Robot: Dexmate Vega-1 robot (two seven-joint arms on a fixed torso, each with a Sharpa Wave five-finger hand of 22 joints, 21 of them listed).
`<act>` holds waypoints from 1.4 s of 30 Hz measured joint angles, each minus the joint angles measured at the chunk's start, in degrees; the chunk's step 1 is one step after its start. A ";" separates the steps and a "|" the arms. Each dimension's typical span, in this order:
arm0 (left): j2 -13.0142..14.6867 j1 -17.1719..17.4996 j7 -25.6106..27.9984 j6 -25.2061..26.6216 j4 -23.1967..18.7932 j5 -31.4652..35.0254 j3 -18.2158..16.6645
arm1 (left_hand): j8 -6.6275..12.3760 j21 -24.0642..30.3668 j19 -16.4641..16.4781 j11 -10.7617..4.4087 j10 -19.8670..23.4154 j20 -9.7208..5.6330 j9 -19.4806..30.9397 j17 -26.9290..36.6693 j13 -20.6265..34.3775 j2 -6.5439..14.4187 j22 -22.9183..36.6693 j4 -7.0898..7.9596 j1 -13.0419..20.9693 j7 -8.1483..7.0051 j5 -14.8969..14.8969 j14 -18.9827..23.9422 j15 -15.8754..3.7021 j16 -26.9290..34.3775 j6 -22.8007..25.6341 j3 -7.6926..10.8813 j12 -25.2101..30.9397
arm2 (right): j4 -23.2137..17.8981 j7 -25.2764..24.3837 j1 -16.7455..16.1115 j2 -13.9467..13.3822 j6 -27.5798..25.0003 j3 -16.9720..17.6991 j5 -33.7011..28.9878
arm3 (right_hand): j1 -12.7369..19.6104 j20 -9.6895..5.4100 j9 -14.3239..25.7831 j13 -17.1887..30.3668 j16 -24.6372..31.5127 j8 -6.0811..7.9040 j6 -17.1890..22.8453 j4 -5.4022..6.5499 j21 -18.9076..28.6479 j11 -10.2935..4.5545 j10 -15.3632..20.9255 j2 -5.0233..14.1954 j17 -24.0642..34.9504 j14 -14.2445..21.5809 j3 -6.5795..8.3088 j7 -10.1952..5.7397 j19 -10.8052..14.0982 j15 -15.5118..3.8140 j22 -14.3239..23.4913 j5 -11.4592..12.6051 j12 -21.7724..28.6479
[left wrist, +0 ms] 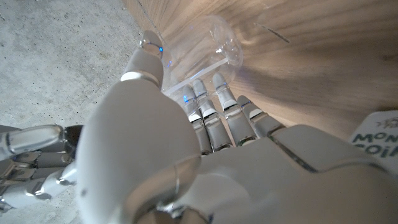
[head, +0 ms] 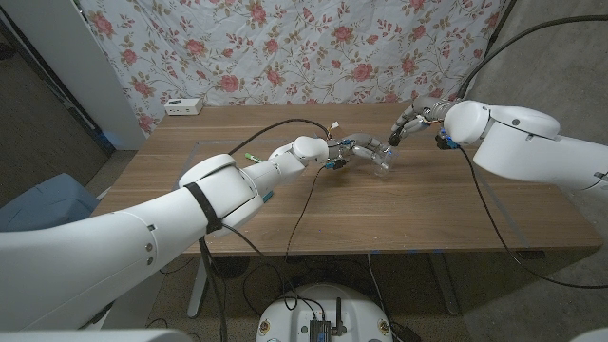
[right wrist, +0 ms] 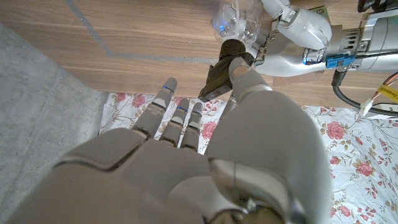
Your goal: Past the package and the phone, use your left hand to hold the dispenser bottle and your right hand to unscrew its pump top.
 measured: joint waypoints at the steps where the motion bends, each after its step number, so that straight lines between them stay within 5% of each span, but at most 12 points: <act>1: 0.01 0.00 0.03 0.00 0.00 0.00 0.01 | -0.01 0.00 0.00 0.00 0.00 0.00 0.00 0.01 0.00 0.00 0.00 0.00 0.00 0.00 0.00 0.00 0.00 0.00 0.00 0.00 0.00 | -0.12 -0.18 -0.19 -0.02 0.00 0.31 0.37 | 0.00 0.00 0.00 0.00 0.00 -0.17 -0.01 0.00 0.00 0.00 0.00 0.00 0.04 0.00 0.00 0.01 0.00 0.00 0.00 0.00 0.00; 9: 0.03 0.00 0.40 -0.22 0.01 -0.01 0.04 | -0.06 0.00 0.00 0.00 0.00 0.00 0.00 0.04 0.27 0.00 0.00 0.00 0.00 0.00 0.00 -0.01 0.00 0.22 0.00 0.00 -0.11 | -0.79 -1.88 -3.34 -0.25 1.80 4.80 3.35 | -1.21 0.00 0.00 0.00 0.00 -0.79 -1.36 1.01 0.00 0.23 -0.23 -1.16 0.31 -0.02 -0.80 0.92 0.00 0.03 0.00 -0.56 -0.39; 23: -0.04 0.02 1.16 -0.48 0.02 -0.02 0.15 | 0.02 0.00 0.00 -0.01 -0.01 0.00 0.00 0.01 0.32 0.00 0.00 0.00 0.00 0.00 -0.01 -0.03 0.01 0.22 0.00 0.00 -0.32 | -0.99 -5.82 -7.60 0.06 4.47 10.13 6.62 | -12.62 0.20 0.13 0.28 0.00 -2.05 -3.36 5.96 0.00 2.49 0.80 -2.11 0.83 0.51 -5.03 4.63 -0.21 0.95 0.00 -0.78 -0.39; 42: -0.17 0.66 3.37 -1.70 0.03 0.47 0.48 | 0.00 0.00 0.00 0.18 0.20 0.00 0.04 0.04 0.29 0.00 0.00 -0.23 0.00 0.00 -0.02 0.32 0.09 0.17 0.00 0.23 -0.29 | -1.60 -12.34 -9.77 2.18 2.13 11.76 6.92 | -18.38 1.33 0.12 0.30 0.44 -3.72 -6.51 7.52 0.00 4.86 2.35 -4.00 0.67 2.67 -7.54 8.01 0.32 3.10 0.00 -0.78 -0.39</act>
